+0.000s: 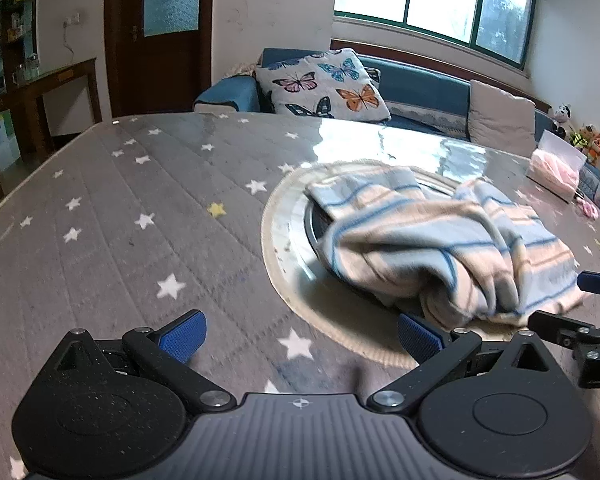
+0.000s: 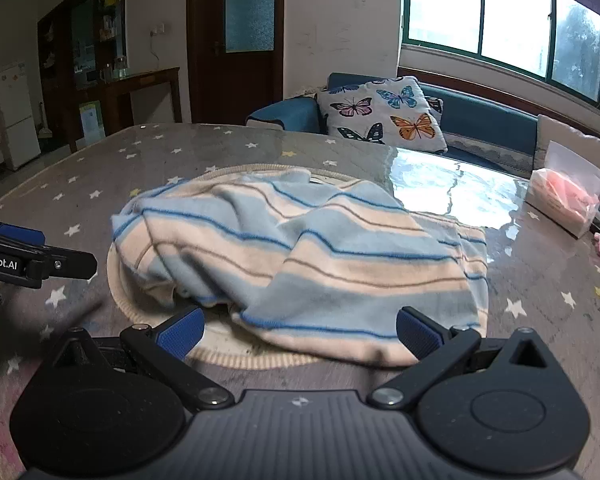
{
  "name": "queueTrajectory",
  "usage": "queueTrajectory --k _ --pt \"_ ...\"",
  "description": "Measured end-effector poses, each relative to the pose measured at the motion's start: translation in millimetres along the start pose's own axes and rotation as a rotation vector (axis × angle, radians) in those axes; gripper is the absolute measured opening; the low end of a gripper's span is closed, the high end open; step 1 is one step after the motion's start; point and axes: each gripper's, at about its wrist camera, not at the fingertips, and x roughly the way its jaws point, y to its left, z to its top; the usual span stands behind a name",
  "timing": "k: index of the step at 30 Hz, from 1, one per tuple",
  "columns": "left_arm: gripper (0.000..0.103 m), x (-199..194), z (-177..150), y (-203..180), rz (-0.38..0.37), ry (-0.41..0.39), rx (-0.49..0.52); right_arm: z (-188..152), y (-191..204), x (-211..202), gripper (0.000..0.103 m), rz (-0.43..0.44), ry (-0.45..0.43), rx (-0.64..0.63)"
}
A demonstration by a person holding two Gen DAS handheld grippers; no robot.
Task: Fold clothes
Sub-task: 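Reach both grippers toward the crumpled blue striped garment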
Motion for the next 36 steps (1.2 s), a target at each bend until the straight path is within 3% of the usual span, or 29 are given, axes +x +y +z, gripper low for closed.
queueTrajectory --k 8,21,29,31,36 --pt "0.101 6 25 9 -0.023 -0.028 -0.021 22 -21 8 0.103 0.001 0.003 0.028" --pt "0.073 30 44 16 -0.157 0.023 -0.04 80 -73 58 0.086 0.011 0.039 0.131" --pt "0.057 43 49 18 -0.253 0.06 -0.031 100 -89 107 0.063 0.038 0.09 0.143" --pt "0.046 47 51 18 -0.278 0.07 -0.033 102 -90 119 0.061 0.047 0.109 0.145" --pt "0.022 48 52 15 -0.345 0.072 -0.021 101 -92 131 0.032 0.102 0.139 0.17"
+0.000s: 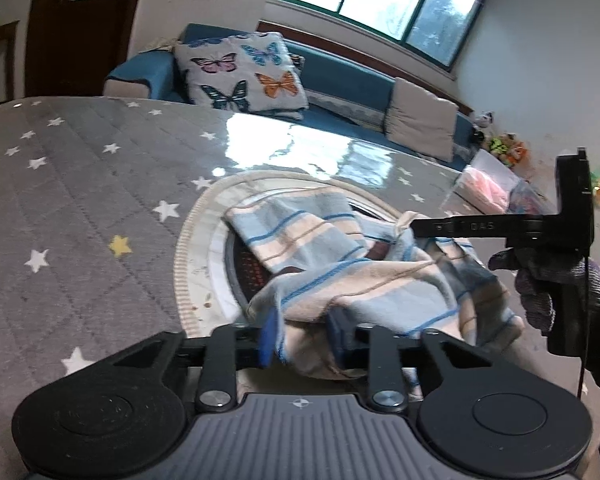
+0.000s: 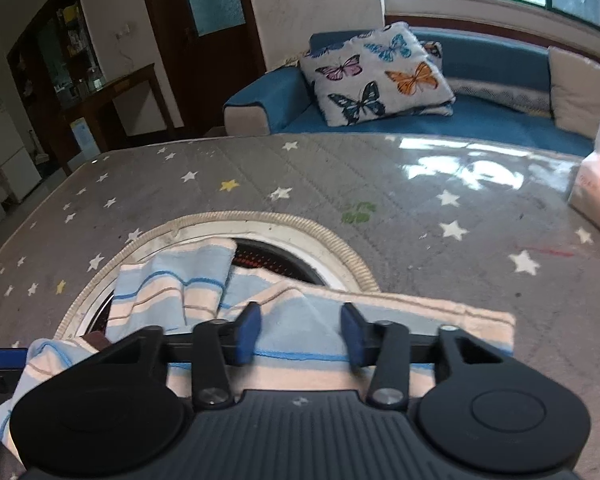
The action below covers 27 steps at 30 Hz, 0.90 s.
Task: Fold clothes
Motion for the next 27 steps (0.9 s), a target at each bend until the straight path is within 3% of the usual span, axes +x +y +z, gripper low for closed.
queueTrajectory --k 1,4,13,17,21,24,27 --pt "0.015 0 -1 -1 -0.003 -0.001 0.007 -1 -1 -1 0.024 0.01 0.001 0.005" --pt "0.007 -2 -2 -4 0.002 -0.016 0.016 -3 -2 -9 0.008 0.014 -0.015 0.018" --pt "0.002 -38 -5 -25 -0.027 -0.132 0.087 -12 4 -77 0.006 0.035 -0.132 0.004" --pt "0.003 -40 -12 -29 -0.008 -0.131 0.111 -27 10 -120 0.006 0.053 -0.194 -0.017" --pt "0.009 -36 -14 -24 0.026 -0.119 0.099 -48 14 -156 0.006 0.072 -0.229 -0.033" --pt "0.036 -31 -14 -18 0.037 -0.111 0.082 -72 14 -180 0.006 0.076 -0.237 -0.046" --pt "0.046 -24 -10 -20 0.023 -0.107 0.094 -92 13 -196 0.006 0.084 -0.231 -0.039"
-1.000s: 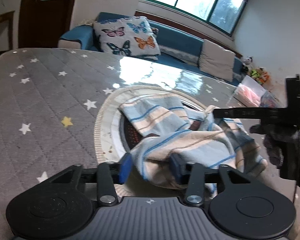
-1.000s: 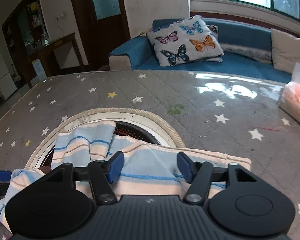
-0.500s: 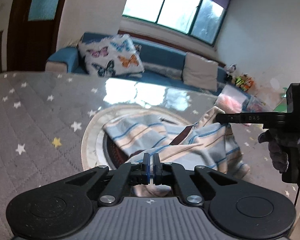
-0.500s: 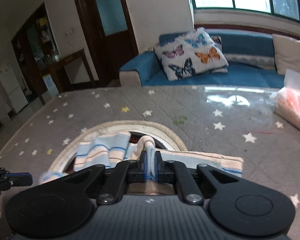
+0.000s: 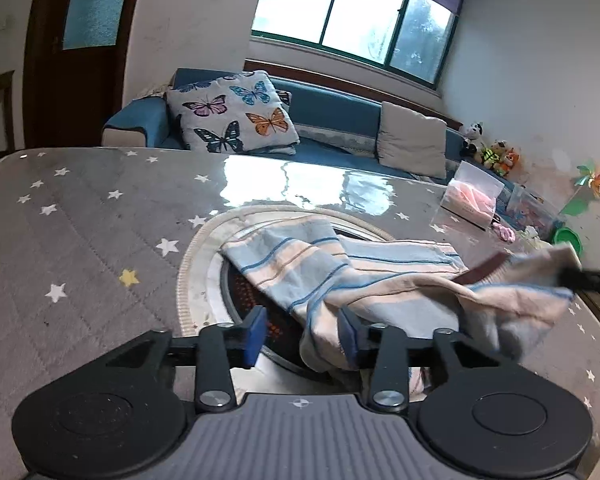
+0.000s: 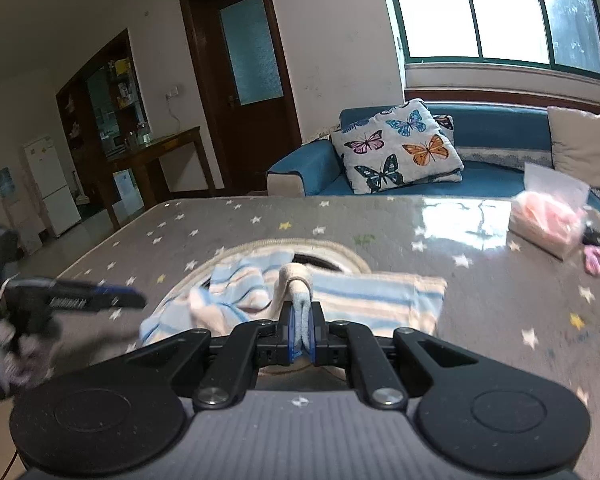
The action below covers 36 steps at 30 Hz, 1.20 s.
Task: Fold clothes
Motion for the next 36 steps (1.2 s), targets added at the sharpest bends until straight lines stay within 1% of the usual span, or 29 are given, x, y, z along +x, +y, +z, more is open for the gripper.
queueTrajectory --k 1,2,4,8,9,10,11,12,13,15,19,22,26,29,32,35,36 --pt "0.053 3 1 -1 -0.007 0.004 0.008 -5 1 -5 0.006 0.003 0.004 0.002" --pt "0.056 8 1 -2 -0.005 0.011 0.017 -10 2 -9 0.006 0.006 0.007 0.002" --pt "0.056 19 1 -2 -0.007 0.032 0.014 -17 3 -15 0.006 0.013 0.009 0.001" --pt "0.054 31 -2 2 -0.077 0.068 -0.043 -28 1 -21 0.006 0.011 0.026 0.024" --pt "0.052 31 -2 2 -0.092 0.068 -0.049 -29 1 -22 0.006 0.009 0.028 0.026" --pt "0.041 31 -2 2 -0.109 0.068 -0.052 -32 -1 -21 0.006 0.005 0.035 0.029" --pt "0.034 32 -3 1 -0.133 0.071 -0.054 -33 -2 -22 0.006 0.004 0.036 0.03" --pt "0.018 32 -4 0 -0.154 0.073 -0.056 -34 -3 -20 0.006 0.0 0.04 0.032" --pt "0.01 31 -4 -2 -0.168 0.072 -0.057 -34 -4 -20 0.006 -0.004 0.042 0.034" --pt "0.005 25 -4 -7 -0.175 0.05 -0.038 -35 -6 -20 0.006 -0.01 0.041 0.041" --pt "0.003 0 -4 -17 -0.192 -0.016 0.003 -35 -6 -26 0.006 -0.019 0.032 0.047" --pt "0.002 -24 -5 -25 -0.218 -0.065 0.054 -39 -5 -31 0.006 -0.016 0.037 0.042" --pt "0.002 -53 -16 -38 -0.246 -0.09 0.14 -48 -3 -39 0.007 -0.006 0.058 0.036" --pt "0.002 -70 -33 -48 -0.264 -0.079 0.203 -54 -2 -45 0.01 -0.002 0.077 0.036" --pt "0.002 -81 -53 -57 -0.257 -0.056 0.291 -61 -4 -53 0.012 0.002 0.09 0.044" --pt "0.002 -89 -75 -62 -0.264 -0.021 0.38 -62 -8 -63 0.012 0.002 0.077 0.058" --pt "0.002 -90 -79 -62 -0.267 -0.006 0.395 -60 -10 -65 0.012 -0.003 0.07 0.061"
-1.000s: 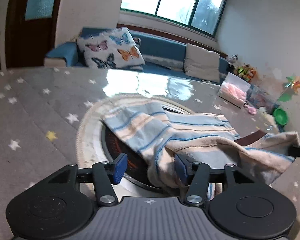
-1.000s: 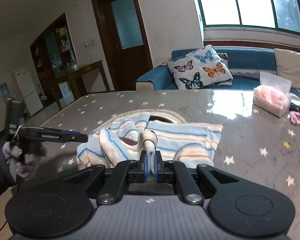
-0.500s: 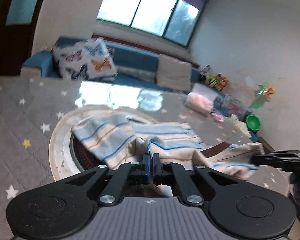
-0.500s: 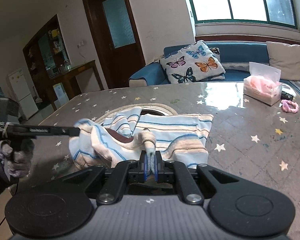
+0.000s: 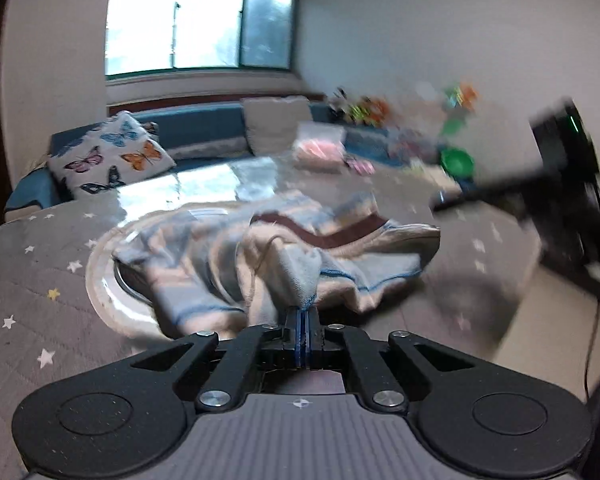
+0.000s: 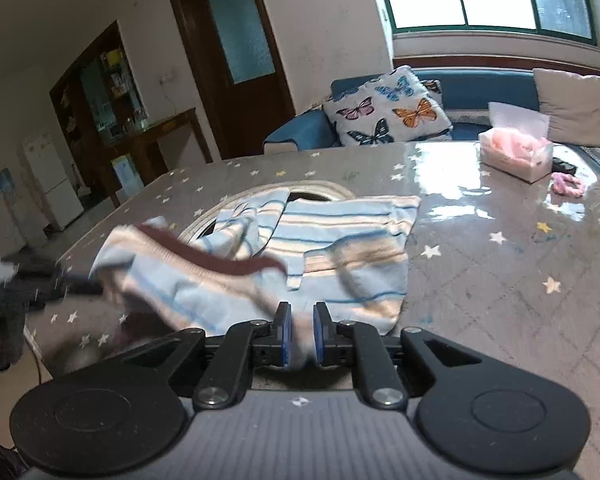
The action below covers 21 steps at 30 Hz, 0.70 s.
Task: Fold clothes
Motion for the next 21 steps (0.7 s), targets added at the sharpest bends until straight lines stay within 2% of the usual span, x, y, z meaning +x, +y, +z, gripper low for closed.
queueTrajectory --k 3,6,11,16,21 --pt "0.003 -2 -8 -3 -0.016 0.03 0.007 6 -2 -1 0.012 -0.003 -0.023 0.009" --pt "0.004 -12 -10 -1 -0.017 0.015 -0.004 10 1 9 0.012 0.006 -0.011 0.002" --pt "0.005 -26 -2 7 0.044 -0.024 -0.014 7 13 43 0.012 0.051 0.061 -0.031" --pt "0.005 -23 6 33 0.138 -0.042 -0.112 -11 33 73 0.012 0.102 0.154 -0.088" --pt "0.005 3 13 61 0.182 -0.018 -0.254 -30 51 70 0.012 0.157 0.237 -0.186"
